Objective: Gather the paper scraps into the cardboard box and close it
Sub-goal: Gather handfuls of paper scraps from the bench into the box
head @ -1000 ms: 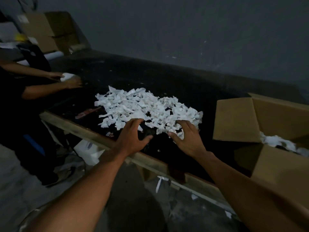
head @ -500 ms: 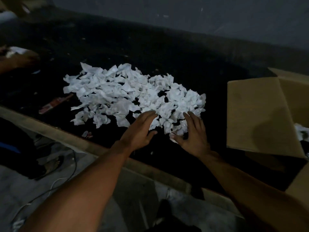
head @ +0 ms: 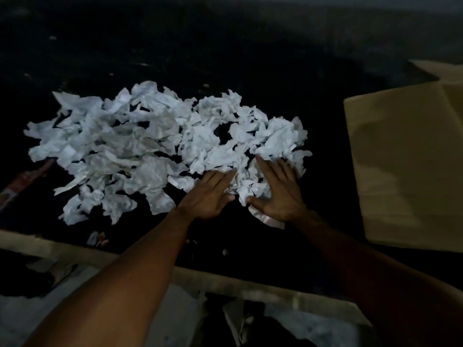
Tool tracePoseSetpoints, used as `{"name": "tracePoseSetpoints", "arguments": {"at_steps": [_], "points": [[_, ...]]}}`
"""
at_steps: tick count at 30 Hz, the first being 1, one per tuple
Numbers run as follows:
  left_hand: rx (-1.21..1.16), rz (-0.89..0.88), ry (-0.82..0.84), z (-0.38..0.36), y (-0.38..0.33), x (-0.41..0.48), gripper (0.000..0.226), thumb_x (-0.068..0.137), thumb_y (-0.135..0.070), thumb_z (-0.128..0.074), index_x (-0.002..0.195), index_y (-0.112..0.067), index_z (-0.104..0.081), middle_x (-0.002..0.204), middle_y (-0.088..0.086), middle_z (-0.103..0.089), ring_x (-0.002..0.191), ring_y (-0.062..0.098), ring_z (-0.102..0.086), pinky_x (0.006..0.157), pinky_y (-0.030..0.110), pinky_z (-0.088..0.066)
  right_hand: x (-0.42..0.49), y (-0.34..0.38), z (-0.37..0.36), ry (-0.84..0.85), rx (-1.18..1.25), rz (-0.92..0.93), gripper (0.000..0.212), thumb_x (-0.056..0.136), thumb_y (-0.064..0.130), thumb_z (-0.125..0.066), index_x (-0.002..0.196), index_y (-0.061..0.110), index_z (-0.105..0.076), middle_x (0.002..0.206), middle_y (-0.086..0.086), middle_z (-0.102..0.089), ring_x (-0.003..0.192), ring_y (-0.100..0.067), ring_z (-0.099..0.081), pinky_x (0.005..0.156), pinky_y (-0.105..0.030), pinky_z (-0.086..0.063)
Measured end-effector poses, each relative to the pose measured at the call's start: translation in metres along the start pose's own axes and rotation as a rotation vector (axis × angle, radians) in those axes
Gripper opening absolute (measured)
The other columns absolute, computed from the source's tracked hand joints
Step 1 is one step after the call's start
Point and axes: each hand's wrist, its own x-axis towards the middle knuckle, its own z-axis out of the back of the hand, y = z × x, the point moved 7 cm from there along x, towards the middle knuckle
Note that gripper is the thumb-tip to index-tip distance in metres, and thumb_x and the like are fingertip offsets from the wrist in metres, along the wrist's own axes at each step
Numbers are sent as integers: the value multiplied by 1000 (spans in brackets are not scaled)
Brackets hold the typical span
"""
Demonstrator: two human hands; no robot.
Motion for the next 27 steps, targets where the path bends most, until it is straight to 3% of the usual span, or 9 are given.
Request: {"name": "tracePoseSetpoints", "arguments": {"at_steps": [2,5,7,11,13,16,20,24,27], "points": [[-9,14,-46,1,1,4,59,94,-42,-41,143,-8,-39,116,13,-54,108,27,-39,93,45,-42,-2,0,-6,-29,-38,9,87,71,70,-53,146,28,-39,140,-7,-48,136,-35,-31,112,-52,-24],[-24,14,-153,4,-2,3,45,92,-41,-49,124,-11,-58,109,11,-57,104,27,-43,89,41,-41,-9,3,-6,-194,-5,135,62,77,54,-67,128,18,-62,124,-11,-58,123,-34,-46,106,-51,-35],[-65,1,-222,8,-1,3,37,88,-41,-55,110,-12,-64,110,11,-55,105,27,-45,88,38,-40,-8,3,-4,-277,17,186,52,77,45,-73,116,11,-68,120,-14,-60,118,-35,-51,103,-48,-38],[-103,-126,-266,3,-1,8,24,88,-28,-60,86,-4,-63,130,14,-54,116,32,-47,95,36,-42,-5,0,-12,-230,17,175,43,77,42,-74,101,6,-68,124,-16,-59,118,-34,-53,102,-42,-40],[-80,-169,-243,2,-3,15,21,85,-24,-59,85,-4,-62,123,13,-61,112,30,-52,92,41,-46,-2,0,-13,-204,-1,168,42,78,42,-71,97,4,-69,118,-12,-63,114,-31,-55,99,-41,-42],[-117,-67,-227,3,-4,18,25,74,-20,-58,98,-13,-55,104,6,-63,103,27,-53,80,45,-47,-4,4,-12,-228,32,173,35,81,37,-65,89,3,-64,105,-10,-65,103,-25,-55,93,-34,-42],[-59,-56,-240,2,-4,17,41,81,-18,-51,121,-21,-56,105,5,-62,99,30,-54,83,42,-45,-4,-4,-14,-204,60,31,35,83,34,-58,107,8,-62,101,-9,-64,97,-25,-54,87,-29,-38],[-25,-34,-252,-1,5,17,25,88,-19,-52,109,-14,-64,103,9,-61,97,31,-52,82,45,-43,-2,-1,-11,-207,27,66,36,90,32,-50,112,10,-69,100,-9,-63,97,-20,-51,89,-34,-39],[-81,-6,-268,1,5,16,23,85,-17,-50,101,-10,-65,117,15,-59,106,34,-53,89,43,-43,-6,3,-9,-196,77,65,40,88,40,-57,114,12,-69,109,-11,-59,105,-20,-50,91,-38,-42]]}}
